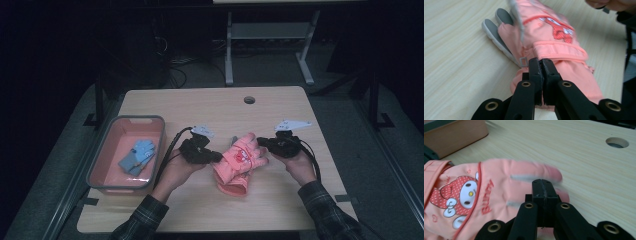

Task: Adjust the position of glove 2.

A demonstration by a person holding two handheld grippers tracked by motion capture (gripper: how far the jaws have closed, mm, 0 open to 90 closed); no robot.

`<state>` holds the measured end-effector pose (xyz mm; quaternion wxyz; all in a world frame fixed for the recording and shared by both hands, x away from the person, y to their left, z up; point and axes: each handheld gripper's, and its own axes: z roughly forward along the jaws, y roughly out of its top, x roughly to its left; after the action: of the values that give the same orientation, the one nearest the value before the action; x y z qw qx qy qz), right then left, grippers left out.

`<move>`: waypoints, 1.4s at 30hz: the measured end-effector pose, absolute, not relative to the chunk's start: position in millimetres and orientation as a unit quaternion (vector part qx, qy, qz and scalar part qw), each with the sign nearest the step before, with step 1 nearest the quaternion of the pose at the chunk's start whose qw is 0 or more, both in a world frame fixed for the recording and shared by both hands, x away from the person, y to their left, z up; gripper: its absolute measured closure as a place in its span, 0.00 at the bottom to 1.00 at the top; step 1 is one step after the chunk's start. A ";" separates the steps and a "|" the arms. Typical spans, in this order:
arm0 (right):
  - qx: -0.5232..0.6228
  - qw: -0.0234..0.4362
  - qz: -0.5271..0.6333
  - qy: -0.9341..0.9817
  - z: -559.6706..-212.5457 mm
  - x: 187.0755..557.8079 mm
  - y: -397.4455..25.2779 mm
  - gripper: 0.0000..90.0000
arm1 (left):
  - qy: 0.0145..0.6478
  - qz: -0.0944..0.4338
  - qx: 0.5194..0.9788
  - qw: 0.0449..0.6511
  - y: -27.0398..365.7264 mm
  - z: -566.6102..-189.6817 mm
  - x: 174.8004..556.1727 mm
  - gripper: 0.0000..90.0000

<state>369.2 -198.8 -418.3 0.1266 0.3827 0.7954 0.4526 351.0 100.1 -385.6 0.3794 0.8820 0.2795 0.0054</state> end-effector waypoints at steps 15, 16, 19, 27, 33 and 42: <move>0.356 0.099 0.434 0.822 -420.8 334.7 -172.8 0.61 | 0.290 0.005 0.882 0.372 99.7 -393.2 352.4 0.97; 0.358 0.099 0.432 0.822 -422.4 335.4 -170.8 0.61 | 0.289 0.006 0.884 0.368 100.1 -394.0 352.7 0.97; 0.364 0.106 0.437 0.815 -420.8 335.8 -169.3 0.56 | 0.293 0.002 0.881 0.372 100.1 -395.9 352.5 0.97; 0.367 0.099 0.422 0.823 -433.3 340.0 -160.7 0.79 | 0.292 -0.003 0.883 0.367 98.2 -402.1 353.6 0.97; 0.362 0.109 0.427 0.822 -428.8 337.9 -160.0 0.98 | 0.289 -0.011 0.876 0.386 98.8 -395.5 352.4 0.97; 0.349 0.125 0.459 0.808 -385.4 345.4 -168.4 1.00 | 0.282 -0.020 0.852 0.441 102.1 -363.1 342.1 0.97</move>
<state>345.4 -168.4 -385.4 0.1249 0.3486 0.8076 0.4590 342.1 102.1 -363.1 0.4408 0.8520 0.2817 -0.0198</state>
